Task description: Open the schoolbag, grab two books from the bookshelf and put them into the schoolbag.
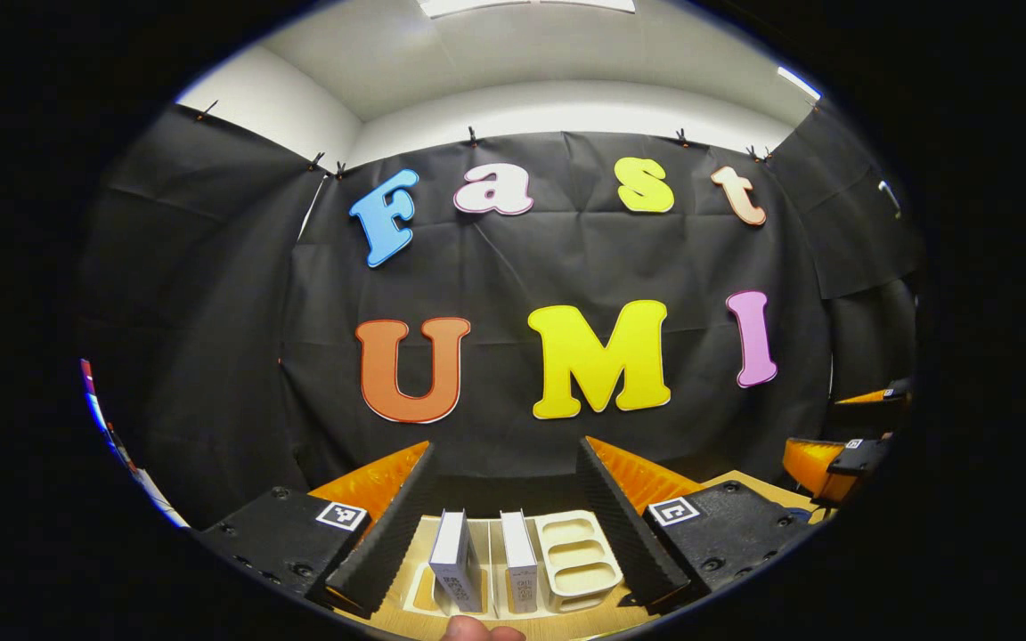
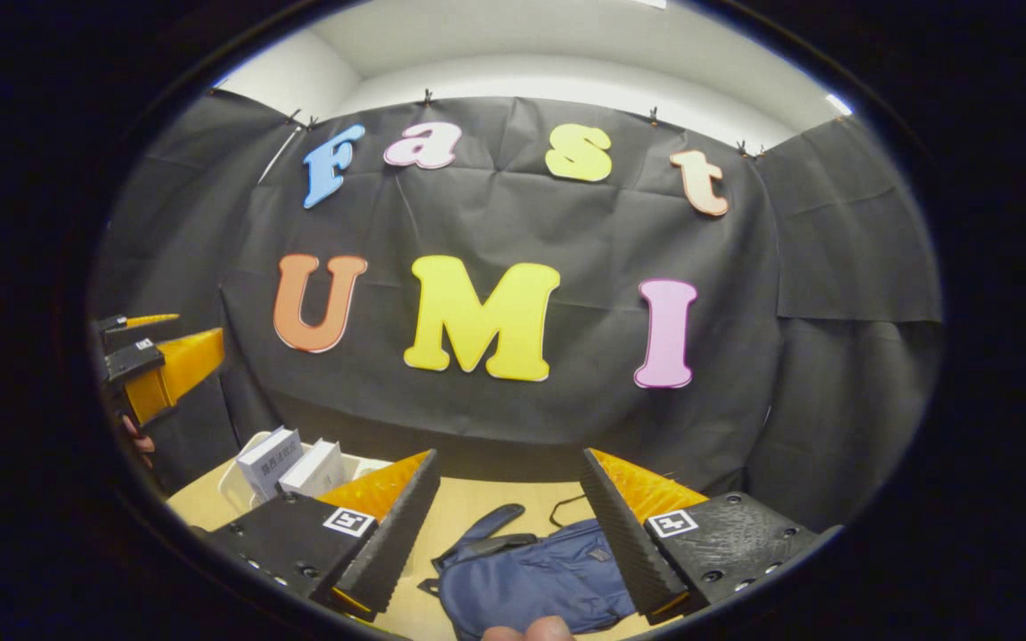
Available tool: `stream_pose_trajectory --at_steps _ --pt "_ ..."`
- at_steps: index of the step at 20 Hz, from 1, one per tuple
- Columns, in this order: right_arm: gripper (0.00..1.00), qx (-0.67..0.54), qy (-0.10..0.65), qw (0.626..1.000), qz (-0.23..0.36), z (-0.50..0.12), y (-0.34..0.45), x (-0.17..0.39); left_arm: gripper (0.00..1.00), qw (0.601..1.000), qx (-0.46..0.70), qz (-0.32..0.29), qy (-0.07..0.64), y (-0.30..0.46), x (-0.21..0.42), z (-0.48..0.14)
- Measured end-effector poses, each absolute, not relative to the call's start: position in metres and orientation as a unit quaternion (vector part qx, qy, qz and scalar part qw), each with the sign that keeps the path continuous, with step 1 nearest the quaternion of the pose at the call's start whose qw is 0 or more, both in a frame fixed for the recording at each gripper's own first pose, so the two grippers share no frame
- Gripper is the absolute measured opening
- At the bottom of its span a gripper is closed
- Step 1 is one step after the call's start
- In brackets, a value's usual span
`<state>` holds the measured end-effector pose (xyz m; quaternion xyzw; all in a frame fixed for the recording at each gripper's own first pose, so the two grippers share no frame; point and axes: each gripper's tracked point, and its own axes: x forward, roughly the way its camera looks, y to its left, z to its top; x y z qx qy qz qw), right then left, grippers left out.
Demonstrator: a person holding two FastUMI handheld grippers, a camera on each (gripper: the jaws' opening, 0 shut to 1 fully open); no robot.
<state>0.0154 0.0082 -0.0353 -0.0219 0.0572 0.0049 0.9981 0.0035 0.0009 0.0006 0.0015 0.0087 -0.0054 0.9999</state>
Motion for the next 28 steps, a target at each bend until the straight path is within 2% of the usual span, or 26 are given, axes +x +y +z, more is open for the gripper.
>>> stream_pose_trajectory --at_steps 1,5,7,11,13,14,16,19,22,27,28 --pt "0.93 -0.023 0.067 0.997 0.006 -0.043 0.009 0.016 0.98 1.000 0.004 -0.005 0.008 0.002 0.003 0.001" --pt "0.98 -0.038 0.133 0.990 0.022 -0.088 0.018 0.017 0.98 1.000 0.010 -0.003 0.006 0.002 0.004 0.001" --pt "0.93 -0.046 0.185 0.981 0.036 -0.124 0.023 0.013 0.99 1.000 0.013 -0.002 0.005 0.003 0.004 -0.001" --pt "0.98 -0.064 0.289 0.954 0.044 -0.203 0.025 0.001 0.98 1.000 0.015 0.001 0.012 0.008 0.004 -0.010" --pt "0.99 -0.077 0.337 0.937 0.049 -0.237 0.025 -0.007 0.99 1.000 0.012 0.002 0.018 0.010 0.002 -0.014" --pt "0.96 -0.081 0.362 0.927 0.050 -0.252 0.026 -0.011 0.98 1.000 0.012 0.004 0.020 0.011 0.001 -0.016" --pt "0.99 -0.092 0.402 0.910 0.049 -0.279 0.027 -0.019 0.99 0.999 0.017 0.010 0.027 0.015 0.000 -0.022" --pt "0.96 -0.112 0.443 0.888 0.048 -0.315 0.026 -0.025 0.99 0.999 0.019 0.014 0.031 0.018 -0.002 -0.025" --pt "0.99 -0.126 0.472 0.871 0.044 -0.342 0.026 -0.025 0.98 0.999 0.019 0.020 0.033 0.021 -0.003 -0.028" --pt "0.96 -0.153 0.506 0.848 0.040 -0.385 0.029 -0.025 0.99 0.998 0.025 0.032 0.042 0.031 -0.008 -0.038" --pt "0.99 -0.157 0.512 0.844 0.035 -0.393 0.026 -0.025 0.99 0.998 0.026 0.033 0.043 0.031 -0.010 -0.041"
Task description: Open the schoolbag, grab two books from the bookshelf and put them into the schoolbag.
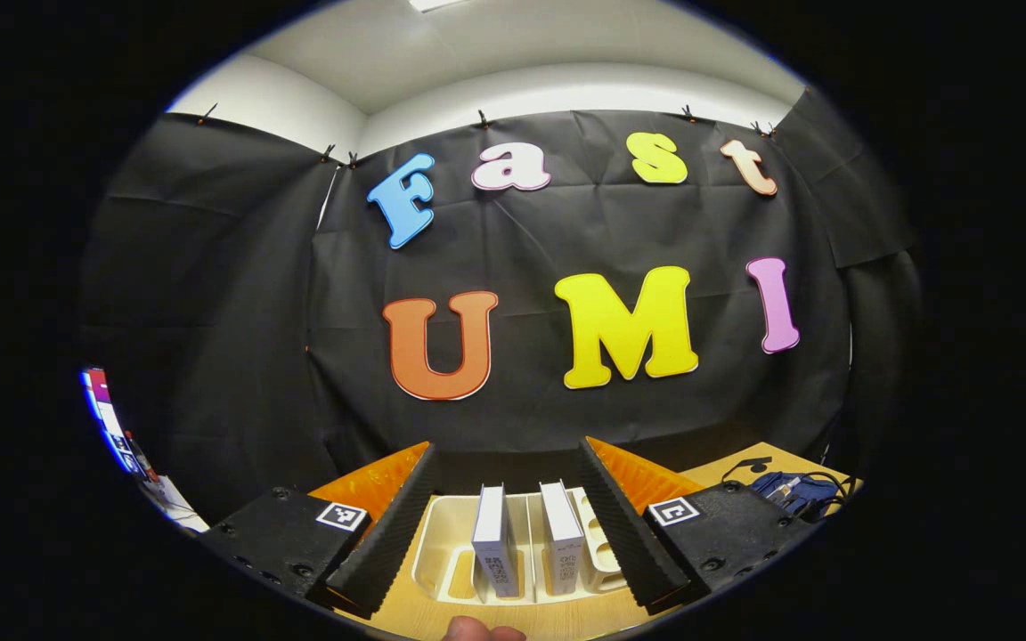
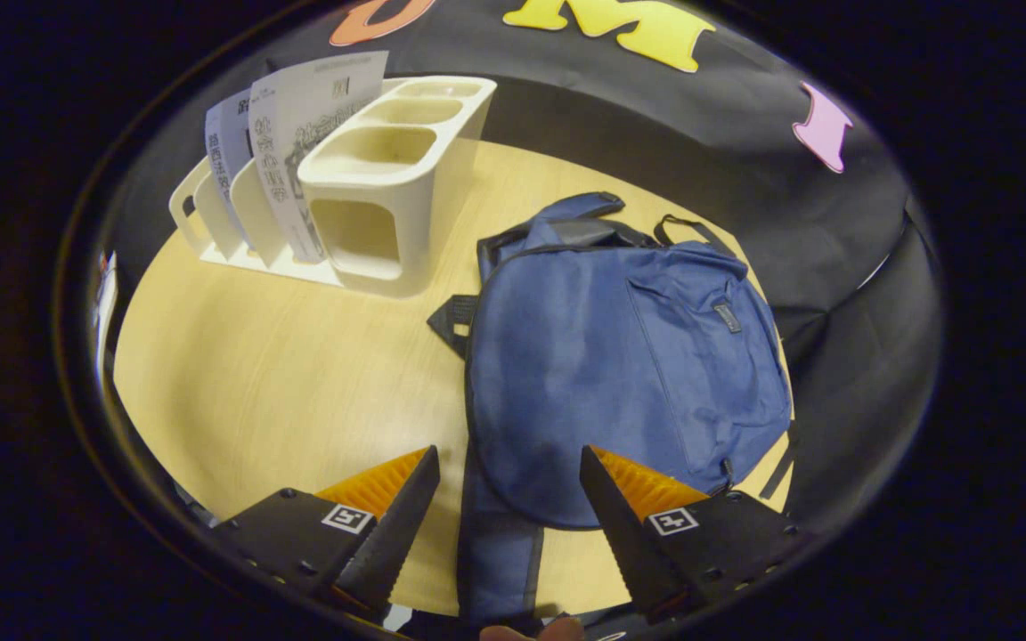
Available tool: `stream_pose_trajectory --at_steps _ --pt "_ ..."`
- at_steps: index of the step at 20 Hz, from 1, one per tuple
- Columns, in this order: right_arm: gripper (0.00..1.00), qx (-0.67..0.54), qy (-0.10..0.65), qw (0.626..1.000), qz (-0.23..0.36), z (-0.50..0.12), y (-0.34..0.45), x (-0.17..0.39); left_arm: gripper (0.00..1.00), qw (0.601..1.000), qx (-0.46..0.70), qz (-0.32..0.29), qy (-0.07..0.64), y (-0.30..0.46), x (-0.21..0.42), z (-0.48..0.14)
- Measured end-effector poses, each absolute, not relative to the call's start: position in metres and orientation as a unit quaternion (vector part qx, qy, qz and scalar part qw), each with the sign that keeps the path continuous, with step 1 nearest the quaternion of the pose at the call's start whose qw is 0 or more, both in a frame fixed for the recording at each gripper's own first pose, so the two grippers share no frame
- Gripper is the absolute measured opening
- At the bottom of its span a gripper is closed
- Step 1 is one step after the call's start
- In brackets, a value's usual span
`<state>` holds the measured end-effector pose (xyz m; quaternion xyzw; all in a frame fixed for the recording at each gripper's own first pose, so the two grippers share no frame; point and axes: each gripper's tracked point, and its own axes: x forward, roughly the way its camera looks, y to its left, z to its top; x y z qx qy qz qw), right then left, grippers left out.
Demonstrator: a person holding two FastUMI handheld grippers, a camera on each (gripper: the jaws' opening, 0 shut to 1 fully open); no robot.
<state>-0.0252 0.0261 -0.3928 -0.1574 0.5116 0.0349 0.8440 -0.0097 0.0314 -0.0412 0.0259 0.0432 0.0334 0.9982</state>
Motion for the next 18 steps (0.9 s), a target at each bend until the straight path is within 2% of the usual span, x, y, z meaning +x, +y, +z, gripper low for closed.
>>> stream_pose_trajectory --at_steps 8,9,12,13,14,15,16,18 --pt "0.99 -0.166 0.541 0.824 0.001 -0.427 0.008 -0.013 0.98 0.997 0.029 0.037 0.057 0.042 -0.007 -0.053" --pt "0.93 -0.161 0.543 0.824 -0.001 -0.428 0.008 -0.012 0.98 0.997 0.029 0.037 0.059 0.043 -0.006 -0.053" --pt "0.90 -0.161 0.540 0.826 0.000 -0.425 0.006 -0.008 0.99 0.997 0.029 0.035 0.060 0.044 -0.002 -0.054" --pt "0.84 -0.161 0.536 0.828 -0.002 -0.422 0.004 -0.006 0.99 0.997 0.028 0.034 0.060 0.044 -0.001 -0.054" --pt "0.71 -0.157 0.535 0.831 0.000 -0.419 0.005 -0.004 0.98 0.997 0.026 0.033 0.059 0.043 0.001 -0.054" --pt "0.65 -0.149 0.534 0.832 0.002 -0.418 0.005 -0.004 0.99 0.997 0.024 0.032 0.060 0.043 0.001 -0.055" --pt "0.45 -0.140 0.536 0.832 0.006 -0.416 0.008 -0.004 0.99 0.997 0.021 0.031 0.061 0.042 0.003 -0.055" --pt "0.22 -0.138 0.534 0.834 0.005 -0.410 0.004 -0.003 0.99 0.997 0.015 0.030 0.065 0.042 0.003 -0.058"
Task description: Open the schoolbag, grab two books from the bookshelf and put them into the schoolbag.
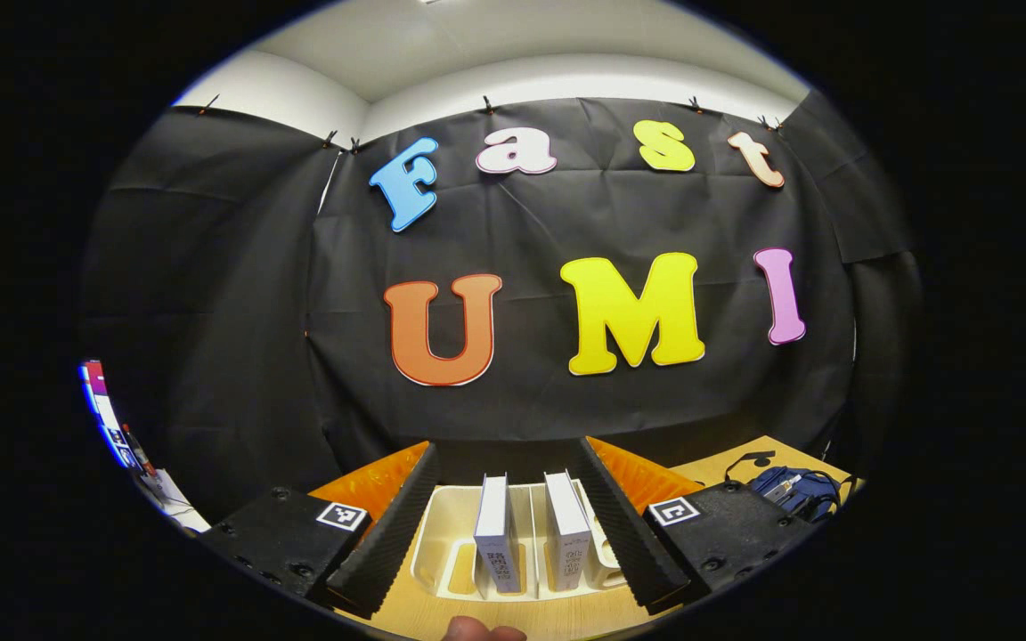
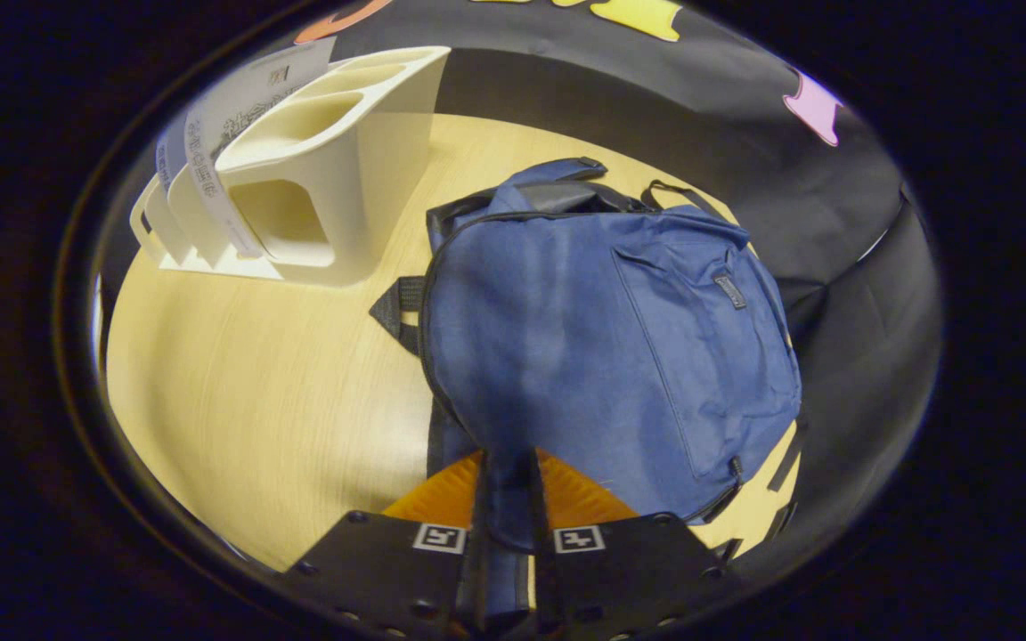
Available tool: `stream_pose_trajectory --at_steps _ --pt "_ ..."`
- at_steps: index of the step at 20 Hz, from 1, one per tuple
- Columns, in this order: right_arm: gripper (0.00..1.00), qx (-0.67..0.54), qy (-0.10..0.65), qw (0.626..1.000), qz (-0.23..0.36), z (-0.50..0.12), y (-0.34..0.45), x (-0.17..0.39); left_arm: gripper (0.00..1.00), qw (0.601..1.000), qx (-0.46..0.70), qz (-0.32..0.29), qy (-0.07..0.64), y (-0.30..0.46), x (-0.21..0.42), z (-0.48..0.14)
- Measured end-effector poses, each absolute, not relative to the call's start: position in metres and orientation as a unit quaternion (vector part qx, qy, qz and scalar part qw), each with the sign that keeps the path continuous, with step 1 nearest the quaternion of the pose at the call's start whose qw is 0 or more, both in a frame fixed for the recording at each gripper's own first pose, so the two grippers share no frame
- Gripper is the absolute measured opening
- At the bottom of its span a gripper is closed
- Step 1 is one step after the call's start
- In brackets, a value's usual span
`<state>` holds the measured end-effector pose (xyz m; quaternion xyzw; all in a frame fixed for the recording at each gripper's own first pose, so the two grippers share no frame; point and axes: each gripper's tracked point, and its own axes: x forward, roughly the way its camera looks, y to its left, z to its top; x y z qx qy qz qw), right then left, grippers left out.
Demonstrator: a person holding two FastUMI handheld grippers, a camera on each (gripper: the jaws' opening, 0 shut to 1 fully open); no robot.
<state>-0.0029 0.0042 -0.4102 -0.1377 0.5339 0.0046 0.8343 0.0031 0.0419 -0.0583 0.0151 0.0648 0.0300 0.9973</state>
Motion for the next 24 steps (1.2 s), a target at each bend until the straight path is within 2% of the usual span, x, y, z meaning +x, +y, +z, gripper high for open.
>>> stream_pose_trajectory --at_steps 2,5,11,16,24 --pt "0.06 -0.135 0.534 0.834 0.008 -0.407 0.005 -0.003 0.99 0.997 0.011 0.032 0.066 0.042 0.003 -0.060" --pt "0.00 -0.130 0.528 0.839 0.017 -0.400 0.003 -0.002 0.99 0.997 0.006 0.033 0.069 0.042 0.003 -0.060" --pt "0.00 -0.113 0.516 0.849 0.035 -0.370 -0.002 -0.003 0.99 0.996 0.001 0.040 0.084 0.044 0.004 -0.067" --pt "0.00 -0.104 0.478 0.871 0.045 -0.313 -0.023 0.005 0.99 0.994 -0.002 0.037 0.100 0.040 0.006 -0.074" --pt "0.00 -0.102 0.440 0.892 0.025 -0.240 -0.100 0.038 0.99 0.991 0.000 0.028 0.128 0.035 0.028 -0.075"
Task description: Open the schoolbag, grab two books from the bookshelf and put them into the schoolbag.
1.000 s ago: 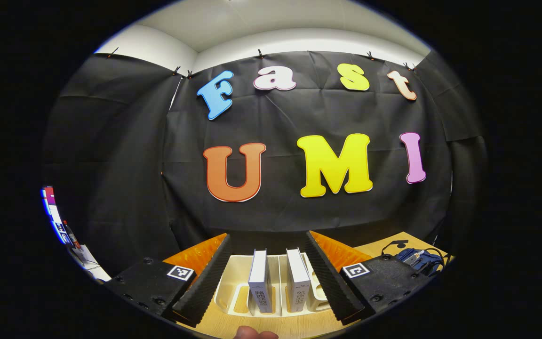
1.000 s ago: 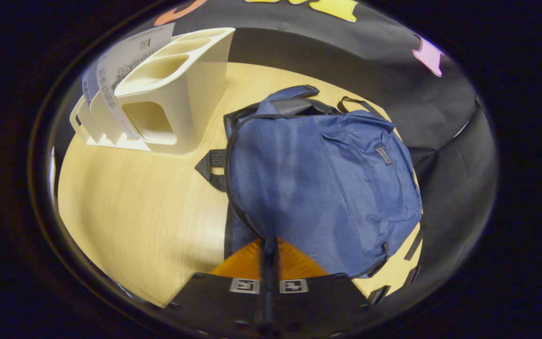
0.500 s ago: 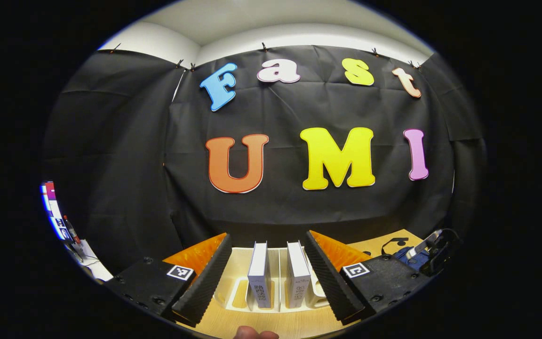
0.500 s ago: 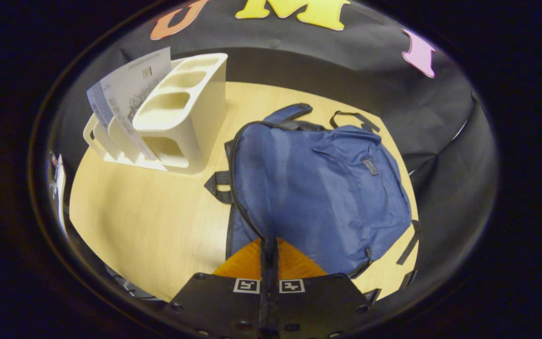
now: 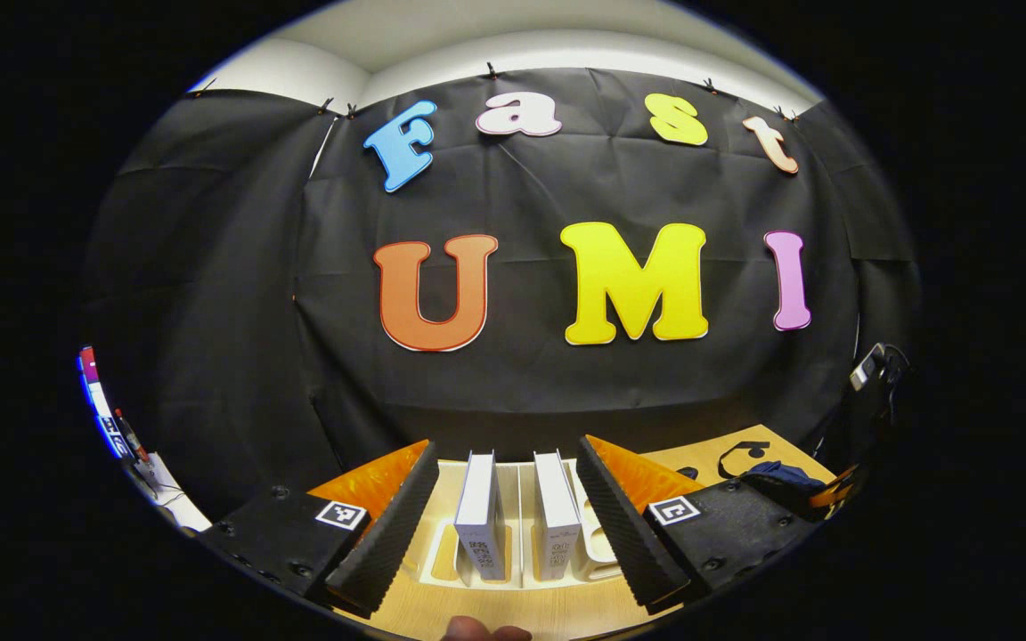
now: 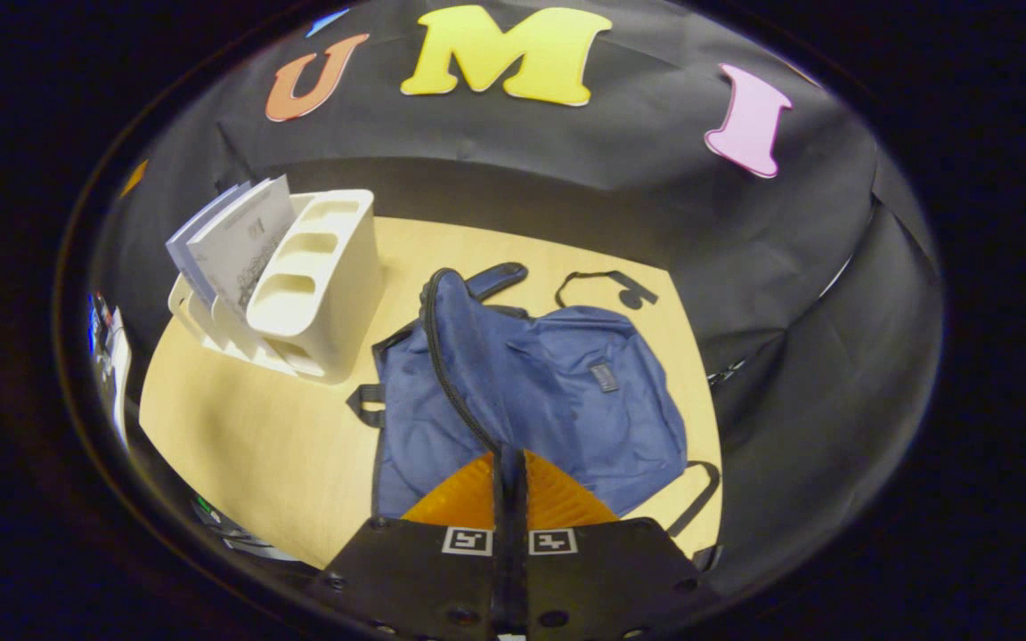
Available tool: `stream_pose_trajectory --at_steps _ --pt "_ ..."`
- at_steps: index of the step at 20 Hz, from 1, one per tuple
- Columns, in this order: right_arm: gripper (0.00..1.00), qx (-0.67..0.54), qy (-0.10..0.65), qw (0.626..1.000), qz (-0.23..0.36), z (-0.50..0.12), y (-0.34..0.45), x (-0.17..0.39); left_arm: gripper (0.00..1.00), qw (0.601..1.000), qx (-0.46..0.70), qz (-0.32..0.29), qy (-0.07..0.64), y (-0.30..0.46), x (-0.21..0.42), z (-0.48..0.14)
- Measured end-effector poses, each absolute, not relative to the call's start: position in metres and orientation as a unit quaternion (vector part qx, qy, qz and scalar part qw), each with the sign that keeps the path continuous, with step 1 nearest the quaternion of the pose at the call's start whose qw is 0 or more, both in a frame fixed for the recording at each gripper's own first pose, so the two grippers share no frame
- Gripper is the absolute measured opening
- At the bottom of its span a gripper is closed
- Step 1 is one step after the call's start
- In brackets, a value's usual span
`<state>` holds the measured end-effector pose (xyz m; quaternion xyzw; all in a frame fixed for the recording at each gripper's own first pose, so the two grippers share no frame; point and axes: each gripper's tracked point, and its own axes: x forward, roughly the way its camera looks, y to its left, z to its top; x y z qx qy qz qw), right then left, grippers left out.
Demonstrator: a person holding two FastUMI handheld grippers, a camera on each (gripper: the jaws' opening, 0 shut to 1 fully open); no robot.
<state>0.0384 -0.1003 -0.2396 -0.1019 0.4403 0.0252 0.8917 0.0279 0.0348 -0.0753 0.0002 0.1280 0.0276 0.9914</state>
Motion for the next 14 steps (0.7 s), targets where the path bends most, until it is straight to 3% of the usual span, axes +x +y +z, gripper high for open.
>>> stream_pose_trajectory --at_steps 7,13,14 --pt "0.00 -0.102 0.423 0.900 -0.005 -0.212 -0.171 0.072 0.99 0.985 -0.003 0.004 0.170 0.018 0.052 -0.080" --pt "0.03 -0.084 0.429 0.900 0.000 -0.215 -0.200 0.088 0.99 0.963 -0.006 -0.047 0.267 -0.007 0.088 -0.105" --pt "0.00 -0.079 0.428 0.900 0.001 -0.215 -0.203 0.089 0.99 0.953 -0.005 -0.061 0.297 -0.012 0.090 -0.114"
